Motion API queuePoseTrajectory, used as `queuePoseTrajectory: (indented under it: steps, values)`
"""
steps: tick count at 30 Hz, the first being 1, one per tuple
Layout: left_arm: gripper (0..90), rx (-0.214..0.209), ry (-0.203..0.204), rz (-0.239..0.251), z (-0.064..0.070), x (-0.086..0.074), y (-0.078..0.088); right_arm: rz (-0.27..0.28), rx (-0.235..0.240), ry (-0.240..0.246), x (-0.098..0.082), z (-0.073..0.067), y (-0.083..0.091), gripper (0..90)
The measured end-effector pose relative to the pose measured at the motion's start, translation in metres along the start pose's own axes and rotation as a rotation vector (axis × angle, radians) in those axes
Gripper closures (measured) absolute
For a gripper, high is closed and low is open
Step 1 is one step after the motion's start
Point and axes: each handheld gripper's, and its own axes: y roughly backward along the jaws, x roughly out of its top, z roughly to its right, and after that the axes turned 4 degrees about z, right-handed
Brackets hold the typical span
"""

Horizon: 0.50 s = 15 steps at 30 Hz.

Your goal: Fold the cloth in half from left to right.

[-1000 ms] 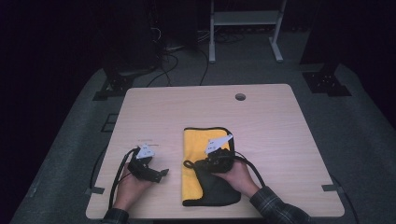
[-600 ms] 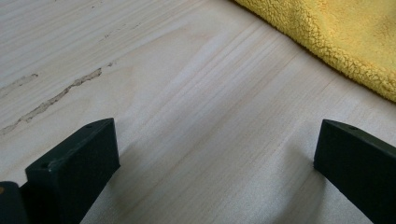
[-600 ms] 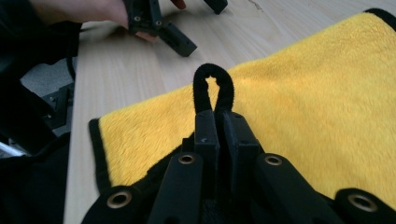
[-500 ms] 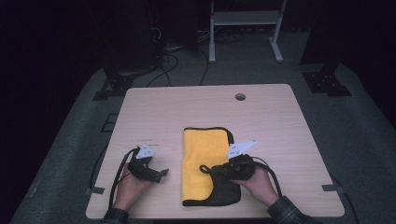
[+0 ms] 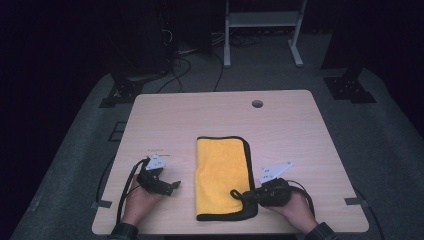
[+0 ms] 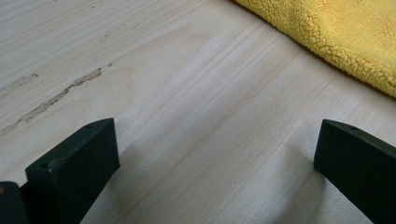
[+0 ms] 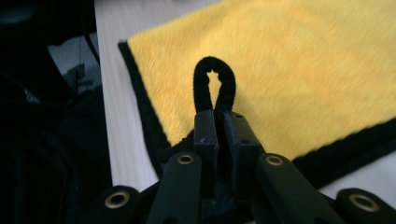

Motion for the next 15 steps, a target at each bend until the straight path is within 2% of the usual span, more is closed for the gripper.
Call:
queuePoseTrajectory:
  steps: [7, 9, 11, 12, 15]
  values:
    - [0.0, 0.000, 0.000, 0.000, 0.000, 0.000, 0.000, -0.080, -0.013, 0.002, -0.017, -0.007, -0.003, 81.2]
    - [0.0, 0.000, 0.000, -0.001, 0.000, 0.000, 0.000, -0.086, -0.012, 0.002, -0.018, -0.006, -0.003, 78.1]
    - [0.0, 0.000, 0.000, -0.001, 0.000, 0.000, 0.000, -0.060, -0.003, -0.004, -0.015, -0.006, 0.002, 73.9]
    - [0.0, 0.000, 0.001, 0.002, 0.000, 0.000, 0.000, -0.026, 0.005, -0.008, -0.012, -0.005, 0.008, 72.6]
    - [0.0, 0.000, 0.000, 0.002, 0.000, 0.000, 0.000, 0.026, -0.007, -0.003, -0.008, -0.005, 0.020, 72.9]
